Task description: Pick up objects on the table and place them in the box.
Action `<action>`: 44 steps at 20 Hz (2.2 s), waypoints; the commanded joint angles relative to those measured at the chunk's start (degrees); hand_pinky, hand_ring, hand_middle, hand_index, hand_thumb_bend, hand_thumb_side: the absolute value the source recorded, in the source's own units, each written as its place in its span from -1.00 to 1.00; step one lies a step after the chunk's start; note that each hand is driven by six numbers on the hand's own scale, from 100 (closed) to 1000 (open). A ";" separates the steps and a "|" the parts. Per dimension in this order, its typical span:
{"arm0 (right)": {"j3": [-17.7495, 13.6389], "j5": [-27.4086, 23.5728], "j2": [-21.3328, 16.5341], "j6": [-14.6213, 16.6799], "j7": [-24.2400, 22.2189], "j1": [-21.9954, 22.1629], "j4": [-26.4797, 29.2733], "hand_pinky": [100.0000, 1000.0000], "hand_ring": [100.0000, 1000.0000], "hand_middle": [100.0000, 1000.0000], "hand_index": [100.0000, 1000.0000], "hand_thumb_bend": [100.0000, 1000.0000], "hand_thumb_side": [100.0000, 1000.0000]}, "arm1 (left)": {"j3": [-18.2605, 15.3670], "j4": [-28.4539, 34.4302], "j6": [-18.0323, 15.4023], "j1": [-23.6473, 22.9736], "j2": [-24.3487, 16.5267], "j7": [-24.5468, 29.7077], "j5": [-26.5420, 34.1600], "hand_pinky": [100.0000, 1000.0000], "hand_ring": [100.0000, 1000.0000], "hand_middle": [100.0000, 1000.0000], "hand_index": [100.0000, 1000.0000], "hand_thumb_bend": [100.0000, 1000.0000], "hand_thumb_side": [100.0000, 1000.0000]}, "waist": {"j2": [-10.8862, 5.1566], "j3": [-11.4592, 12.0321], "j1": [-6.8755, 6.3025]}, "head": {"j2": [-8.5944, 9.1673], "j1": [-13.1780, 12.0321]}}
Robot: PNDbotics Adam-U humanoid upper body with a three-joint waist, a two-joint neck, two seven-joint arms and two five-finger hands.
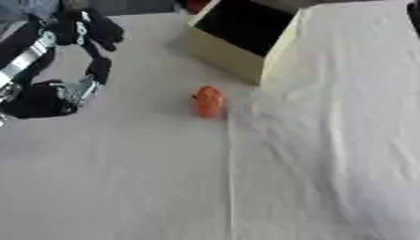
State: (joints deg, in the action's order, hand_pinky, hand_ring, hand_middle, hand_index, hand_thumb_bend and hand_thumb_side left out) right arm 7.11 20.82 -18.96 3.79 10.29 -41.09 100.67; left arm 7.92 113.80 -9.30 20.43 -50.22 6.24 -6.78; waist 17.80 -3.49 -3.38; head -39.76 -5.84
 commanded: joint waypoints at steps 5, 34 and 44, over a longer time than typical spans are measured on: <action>-0.05 0.34 -0.36 0.17 -0.19 -0.77 1.15 0.52 0.59 0.32 0.45 -1.00 0.71 | -0.36 0.79 0.02 1.16 -0.92 0.51 0.16 0.06 0.31 0.47 0.54 -1.00 0.21 | -1.36 0.09 0.06 | -0.07 0.11; 0.56 -0.06 0.16 0.20 -0.53 -0.15 1.13 0.52 0.59 0.30 0.44 -1.00 0.72 | 14.09 -7.93 11.49 21.19 3.88 20.86 -11.31 0.40 0.66 0.65 0.74 -0.82 -0.66 | -2.13 -0.04 -0.35 | -0.69 1.45; 0.80 -0.25 0.38 0.21 -0.64 -0.43 1.26 0.51 0.59 0.29 0.44 -1.00 0.73 | 18.13 -16.66 5.96 27.32 8.12 25.22 -16.68 0.43 0.70 0.66 0.76 -0.58 -0.52 | -1.81 -0.64 -0.54 | -0.40 1.12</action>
State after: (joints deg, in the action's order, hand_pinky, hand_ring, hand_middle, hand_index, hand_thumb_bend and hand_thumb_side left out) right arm 8.01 20.80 -18.36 3.90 9.76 -40.58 100.69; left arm 26.06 97.81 -2.74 46.58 -41.72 30.99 -22.55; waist 16.98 -4.14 -3.98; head -40.28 -4.50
